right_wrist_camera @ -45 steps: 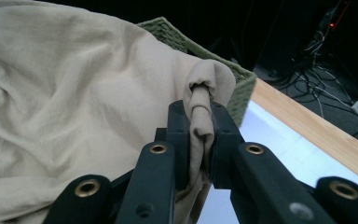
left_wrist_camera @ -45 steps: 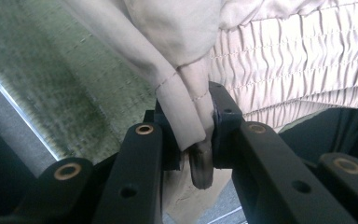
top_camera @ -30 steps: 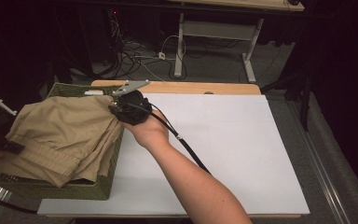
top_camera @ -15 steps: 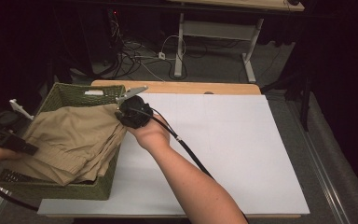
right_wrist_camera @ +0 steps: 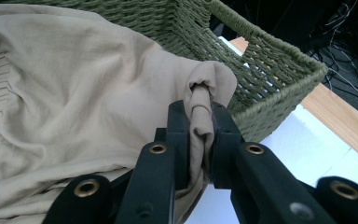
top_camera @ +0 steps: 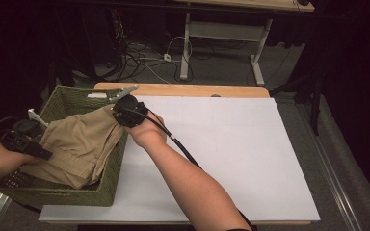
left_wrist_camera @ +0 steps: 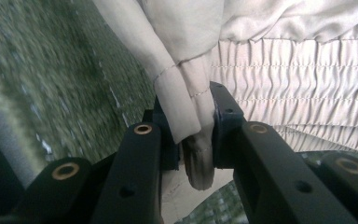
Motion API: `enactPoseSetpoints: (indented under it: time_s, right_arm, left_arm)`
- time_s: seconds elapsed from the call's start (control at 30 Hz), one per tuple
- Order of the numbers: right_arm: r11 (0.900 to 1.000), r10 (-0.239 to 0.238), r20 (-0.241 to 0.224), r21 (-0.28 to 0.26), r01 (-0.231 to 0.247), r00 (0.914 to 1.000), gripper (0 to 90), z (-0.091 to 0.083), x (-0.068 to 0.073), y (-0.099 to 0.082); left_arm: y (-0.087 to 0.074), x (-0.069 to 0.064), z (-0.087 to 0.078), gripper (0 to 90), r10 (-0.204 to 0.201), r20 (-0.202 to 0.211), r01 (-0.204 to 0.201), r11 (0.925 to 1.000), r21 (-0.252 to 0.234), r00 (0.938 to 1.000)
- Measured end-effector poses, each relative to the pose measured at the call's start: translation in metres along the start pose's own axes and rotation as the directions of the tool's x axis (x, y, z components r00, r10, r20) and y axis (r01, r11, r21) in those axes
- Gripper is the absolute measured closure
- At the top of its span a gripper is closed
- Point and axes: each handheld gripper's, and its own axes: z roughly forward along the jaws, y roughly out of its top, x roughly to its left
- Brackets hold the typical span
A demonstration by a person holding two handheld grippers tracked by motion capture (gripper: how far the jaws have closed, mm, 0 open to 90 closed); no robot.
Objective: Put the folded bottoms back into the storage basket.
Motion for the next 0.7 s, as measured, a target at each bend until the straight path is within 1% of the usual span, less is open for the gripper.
enactPoseSetpoints:
  time_s: [0.03, 0.1, 0.13, 0.23, 0.27, 0.3, 0.33, 0.37, 0.4, 0.47, 0.5, 0.57, 0.6, 0.7]
  right_arm:
    - [1.0000, 0.002, 0.002, -0.001, -0.002, 1.0000, 82.9, 0.003, -0.002, 0.002]
    - [0.9999, 0.014, -0.004, -0.004, -0.014, 0.9999, 82.9, 0.008, -0.005, 0.006]
    - [0.9998, 0.019, -0.006, -0.003, -0.019, 0.9998, 82.9, 0.009, -0.007, 0.009]
    - [0.9998, 0.003, -0.002, -0.020, -0.003, 1.0000, 82.9, 0.008, -0.011, 0.018]
    - [0.9995, 0.008, 0.000, -0.032, -0.008, 1.0000, 82.9, 0.007, -0.012, 0.022]
    - [0.9991, 0.010, -0.007, -0.042, -0.010, 0.9999, 82.4, 0.006, -0.014, 0.024]
    - [0.9979, 0.028, -0.016, -0.057, -0.029, 0.9995, 81.1, 0.007, -0.015, 0.024]
    - [0.9966, 0.057, -0.021, -0.059, -0.058, 0.9982, 76.5, 0.010, -0.016, 0.022]
    - [0.9960, 0.074, -0.023, -0.049, -0.075, 0.9970, 70.3, 0.016, -0.016, 0.018]
    - [0.9951, 0.098, -0.038, -0.005, -0.098, 0.9944, 53.0, 0.026, -0.018, 0.011]
    - [0.9928, 0.120, -0.040, -0.003, -0.120, 0.9920, 46.2, 0.027, -0.018, 0.009]
    - [0.9928, 0.111, -0.027, -0.043, -0.112, 0.9935, 35.6, 0.021, -0.016, 0.008]
    - [0.9936, 0.097, -0.021, -0.055, -0.098, 0.9950, 30.3, 0.018, -0.015, 0.009]
    - [0.9930, 0.080, -0.034, -0.085, -0.082, 0.9962, 17.5, 0.007, -0.012, 0.012]
  left_arm:
    - [0.001, 0.002, 0.001, 74.7, -0.002, 0.009, 0.002, 1.0000, -0.006, 1.0000]
    - [0.002, 0.005, 0.000, 74.8, -0.010, 0.013, 0.010, 0.9998, -0.016, 0.9999]
    - [0.002, 0.007, -0.002, 74.7, -0.007, 0.015, 0.007, 0.9997, -0.022, 0.9999]
    - [0.001, 0.012, -0.016, 74.7, -0.022, 0.016, 0.023, 0.9977, -0.064, 0.9996]
    - [0.000, 0.013, -0.019, 74.6, -0.032, 0.016, 0.033, 0.9969, -0.071, 0.9994]
    - [0.000, 0.014, -0.019, 73.8, -0.054, 0.016, 0.055, 0.9960, -0.070, 0.9984]
    - [0.000, 0.014, -0.017, 69.9, -0.074, 0.021, 0.075, 0.9953, -0.061, 0.9970]
    - [0.000, 0.014, -0.014, 61.6, -0.085, 0.036, 0.087, 0.9953, -0.043, 0.9957]
    - [-0.001, 0.011, -0.011, 53.5, -0.089, 0.036, 0.090, 0.9952, -0.039, 0.9954]
    - [-0.002, 0.004, -0.009, 39.2, -0.079, 0.036, 0.081, 0.9956, -0.047, 0.9962]
    - [-0.002, 0.000, -0.009, 33.1, -0.071, 0.038, 0.073, 0.9964, -0.044, 0.9967]
    - [-0.002, -0.008, -0.010, 24.1, -0.052, 0.026, 0.053, 0.9982, -0.029, 0.9983]
    - [-0.002, -0.011, -0.011, 19.0, -0.044, 0.009, 0.044, 0.9988, -0.021, 0.9990]
    - [-0.003, -0.017, -0.015, 8.5, -0.052, 0.006, 0.052, 0.9985, -0.015, 0.9986]
